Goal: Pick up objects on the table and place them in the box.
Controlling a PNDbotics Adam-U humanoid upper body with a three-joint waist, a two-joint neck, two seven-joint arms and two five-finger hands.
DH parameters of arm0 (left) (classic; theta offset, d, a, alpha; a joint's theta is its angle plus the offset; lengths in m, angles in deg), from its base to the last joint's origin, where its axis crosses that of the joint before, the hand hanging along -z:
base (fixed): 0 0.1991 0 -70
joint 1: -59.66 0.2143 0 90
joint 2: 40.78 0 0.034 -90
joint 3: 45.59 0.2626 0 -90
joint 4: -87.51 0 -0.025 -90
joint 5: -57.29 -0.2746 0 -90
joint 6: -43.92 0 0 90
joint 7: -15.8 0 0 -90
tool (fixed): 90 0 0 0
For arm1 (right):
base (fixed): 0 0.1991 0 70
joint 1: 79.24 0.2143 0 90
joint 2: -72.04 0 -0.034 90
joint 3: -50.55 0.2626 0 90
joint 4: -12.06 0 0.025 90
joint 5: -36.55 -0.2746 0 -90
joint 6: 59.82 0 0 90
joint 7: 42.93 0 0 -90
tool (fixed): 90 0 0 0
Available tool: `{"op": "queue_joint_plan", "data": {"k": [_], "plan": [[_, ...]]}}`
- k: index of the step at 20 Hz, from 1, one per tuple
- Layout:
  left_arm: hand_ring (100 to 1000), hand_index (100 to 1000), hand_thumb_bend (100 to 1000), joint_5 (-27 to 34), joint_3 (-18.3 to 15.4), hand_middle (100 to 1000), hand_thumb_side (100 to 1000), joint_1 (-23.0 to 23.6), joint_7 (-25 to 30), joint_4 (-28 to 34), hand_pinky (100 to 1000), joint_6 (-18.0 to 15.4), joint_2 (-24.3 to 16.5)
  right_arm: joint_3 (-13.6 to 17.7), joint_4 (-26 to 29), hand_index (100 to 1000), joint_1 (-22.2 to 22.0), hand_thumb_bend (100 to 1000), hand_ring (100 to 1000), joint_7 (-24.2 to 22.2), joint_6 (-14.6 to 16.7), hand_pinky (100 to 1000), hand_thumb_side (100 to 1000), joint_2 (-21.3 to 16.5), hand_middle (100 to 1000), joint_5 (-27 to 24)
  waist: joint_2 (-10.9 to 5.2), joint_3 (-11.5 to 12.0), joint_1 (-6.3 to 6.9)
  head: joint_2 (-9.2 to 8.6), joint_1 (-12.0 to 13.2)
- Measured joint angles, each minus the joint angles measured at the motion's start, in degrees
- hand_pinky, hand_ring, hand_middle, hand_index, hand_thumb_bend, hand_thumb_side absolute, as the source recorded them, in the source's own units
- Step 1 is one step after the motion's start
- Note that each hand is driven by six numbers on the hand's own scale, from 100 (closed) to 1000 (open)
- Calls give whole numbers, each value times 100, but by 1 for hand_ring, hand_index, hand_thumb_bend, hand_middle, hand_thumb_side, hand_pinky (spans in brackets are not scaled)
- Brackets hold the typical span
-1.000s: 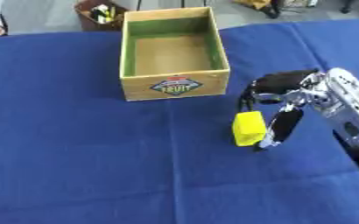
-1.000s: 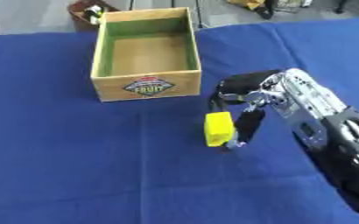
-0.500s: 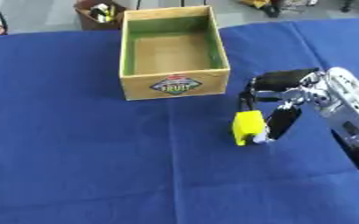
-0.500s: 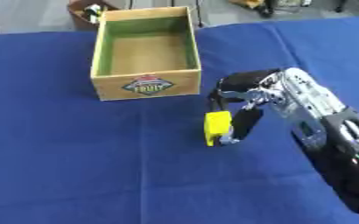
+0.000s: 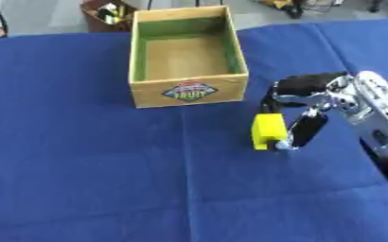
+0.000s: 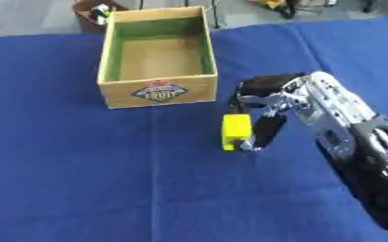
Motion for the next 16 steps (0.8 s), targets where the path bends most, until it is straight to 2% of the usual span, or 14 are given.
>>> {"op": "queue_joint_plan", "data": {"k": [9, 16], "plan": [[538, 713, 100, 0, 0, 559, 1000, -3, 3, 0, 412, 2, 0, 149, 178, 641, 5, 100, 623, 6, -108, 549, 478, 3, 455, -100, 0, -3, -7, -1, -5], [539, 713, 100, 0, 1, 559, 1000, -3, 5, 0, 412, 5, 0, 219, 431, 615, 8, 100, 606, 176, -251, 538, 514, -23, 446, -226, -7, -10, -12, -3, -6]]}}
